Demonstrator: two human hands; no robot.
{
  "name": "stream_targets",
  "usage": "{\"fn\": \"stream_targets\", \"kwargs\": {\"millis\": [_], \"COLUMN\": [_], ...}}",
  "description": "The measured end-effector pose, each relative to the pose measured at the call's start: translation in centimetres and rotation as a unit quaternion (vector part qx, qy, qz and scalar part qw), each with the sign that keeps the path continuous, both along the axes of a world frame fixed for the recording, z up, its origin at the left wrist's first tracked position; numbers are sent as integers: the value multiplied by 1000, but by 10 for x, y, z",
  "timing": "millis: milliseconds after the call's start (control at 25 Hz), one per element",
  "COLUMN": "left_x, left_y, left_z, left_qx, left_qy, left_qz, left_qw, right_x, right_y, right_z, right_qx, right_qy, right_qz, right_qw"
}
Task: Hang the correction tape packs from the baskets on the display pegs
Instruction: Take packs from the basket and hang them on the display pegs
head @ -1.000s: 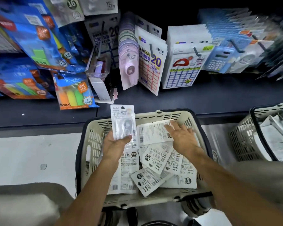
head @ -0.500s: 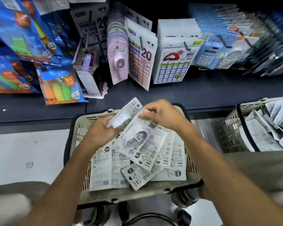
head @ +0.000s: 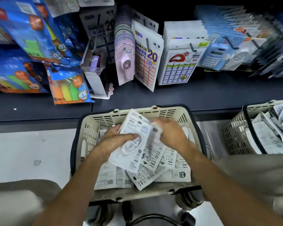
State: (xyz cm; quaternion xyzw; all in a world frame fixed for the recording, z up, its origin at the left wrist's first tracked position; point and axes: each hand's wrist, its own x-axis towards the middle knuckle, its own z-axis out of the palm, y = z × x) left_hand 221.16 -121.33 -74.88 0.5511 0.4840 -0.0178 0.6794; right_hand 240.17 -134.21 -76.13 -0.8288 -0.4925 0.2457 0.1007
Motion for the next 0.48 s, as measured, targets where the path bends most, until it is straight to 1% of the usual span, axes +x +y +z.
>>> {"fn": "stream_targets", "kwargs": {"millis": [40,80,120,200,240,280,320,360,400,440,480], "left_x": [-2,-5,-9,-13,-14,-13,-12,-11,-10,-11,-10], "left_y": [2,4,4,4,2,0,1,2,5,7,9], "left_z": [-3,-6,-9,-15,-17,-19,-20,-18,-16,-13,-11], "left_qx": [14,24,30,50,64,82,101,115,117,112,109], "left_qy": [4,0,-8,-32,-40,-43,-39,-33,-35,-44,-50], "left_qz": [34,60,81,109,124,149,185,224,256,268,256], "left_qw": [999,998,996,992,989,984,977,967,959,956,959], "right_x": [0,-5,-11,-19,-17,-14,-9,-2,6,13,18], "right_y": [-13,-24,-34,-39,-36,-32,-26,-21,-17,-14,-11], "right_z": [-11,-21,-33,-50,-51,-46,-38,-28,-14,0,10], "right_qx": [-96,-150,-153,-85,-40,14,63,110,158,199,219], "right_qy": [-21,-20,-24,-43,-43,-21,26,94,176,268,365], "right_qz": [78,133,167,194,182,150,84,-12,-117,-209,-274], "right_qw": [992,980,974,976,981,988,994,989,965,919,862]}}
